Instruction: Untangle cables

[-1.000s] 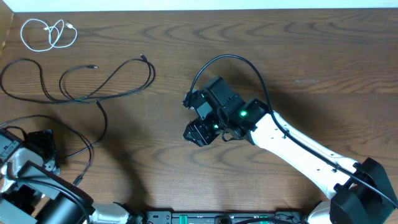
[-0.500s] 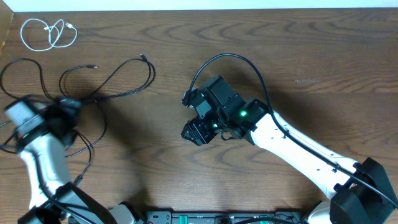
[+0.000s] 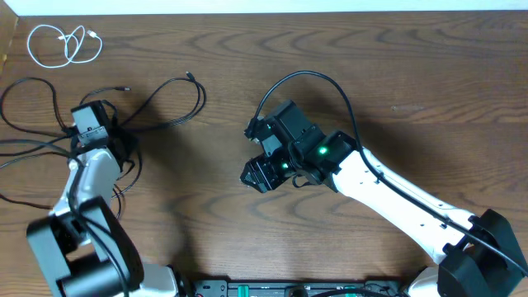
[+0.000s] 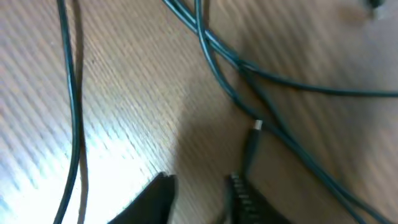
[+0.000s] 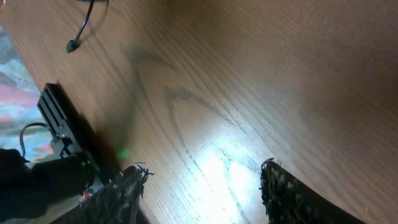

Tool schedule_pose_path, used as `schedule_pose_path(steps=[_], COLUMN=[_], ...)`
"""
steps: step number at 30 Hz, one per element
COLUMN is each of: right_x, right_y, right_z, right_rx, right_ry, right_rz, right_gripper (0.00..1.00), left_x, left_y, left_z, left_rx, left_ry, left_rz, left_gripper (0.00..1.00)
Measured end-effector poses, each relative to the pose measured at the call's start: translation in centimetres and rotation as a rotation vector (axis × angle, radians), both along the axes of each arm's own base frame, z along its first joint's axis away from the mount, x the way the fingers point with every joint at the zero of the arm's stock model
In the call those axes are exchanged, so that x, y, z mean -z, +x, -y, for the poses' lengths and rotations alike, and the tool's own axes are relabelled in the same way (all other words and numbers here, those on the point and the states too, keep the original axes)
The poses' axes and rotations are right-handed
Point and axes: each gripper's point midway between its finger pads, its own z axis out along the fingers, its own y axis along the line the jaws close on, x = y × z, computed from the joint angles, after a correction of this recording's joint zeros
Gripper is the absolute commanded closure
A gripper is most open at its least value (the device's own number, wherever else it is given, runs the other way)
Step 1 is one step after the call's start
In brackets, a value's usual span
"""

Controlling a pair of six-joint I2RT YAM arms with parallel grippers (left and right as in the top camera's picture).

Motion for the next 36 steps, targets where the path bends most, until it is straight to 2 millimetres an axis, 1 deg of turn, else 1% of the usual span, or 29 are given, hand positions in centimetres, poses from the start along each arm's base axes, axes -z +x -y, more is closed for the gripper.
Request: schedule_pose_path(steps=[1,2,6,11,18,21,26,29,33,36], right_x=[0.0,0.0,-0.3,-0.5,-0.5,-0.5,-0.6,-0.6,-0.6,-0.6], right_y=[0.0,0.0,0.3,0.5,0.5,0.5,0.6,0.6,0.6,0.6], right_z=[0.0,0.0,-0.3,-0.5,-0.5,-0.5,-0.6,-0.6,-0.6,-0.6], right_rx=[0.004,0.009,0.034,0.051,0.057,0.057,0.057,0.057,0.057,0.057], right_ry=[0.000,0.002,0.017,0.031,0.032,0.032,0.036,0.037,0.037,0.037], right_rz=[-0.003,-0.007,-0.014,-0.018,-0.021,-0.022,-0.018,-0.017,-0.017,-0.017], right_gripper=[0.40,0.41,0.41,0.41,0.41,0.41,0.42,0.42,0.42,0.46], left_x=[0.4,0.9,2.6,3.9,4.3,4.3,4.4,4.5,4.5,4.5], left_y=[0.1,0.2,0.5,0.8,0.3,-0.3,-1.7,-2.2,-2.7,-3.6], left_z=[-0.2,-0.3,-0.5,0.9,2.1,2.5,3.5,4.3,6.1,7.3], left_rx=[-0.004,-0.003,-0.003,0.036,0.058,0.062,0.064,0.086,0.164,0.186], left_ry=[0.003,0.009,0.006,-0.071,-0.135,-0.159,-0.204,-0.241,-0.318,-0.374], left_rz=[-0.006,-0.010,-0.032,-0.032,-0.059,-0.084,-0.147,-0.166,-0.184,-0.211], left_gripper=[0.91,0.92,0.92,0.92,0.92,0.92,0.92,0.92,0.93,0.92])
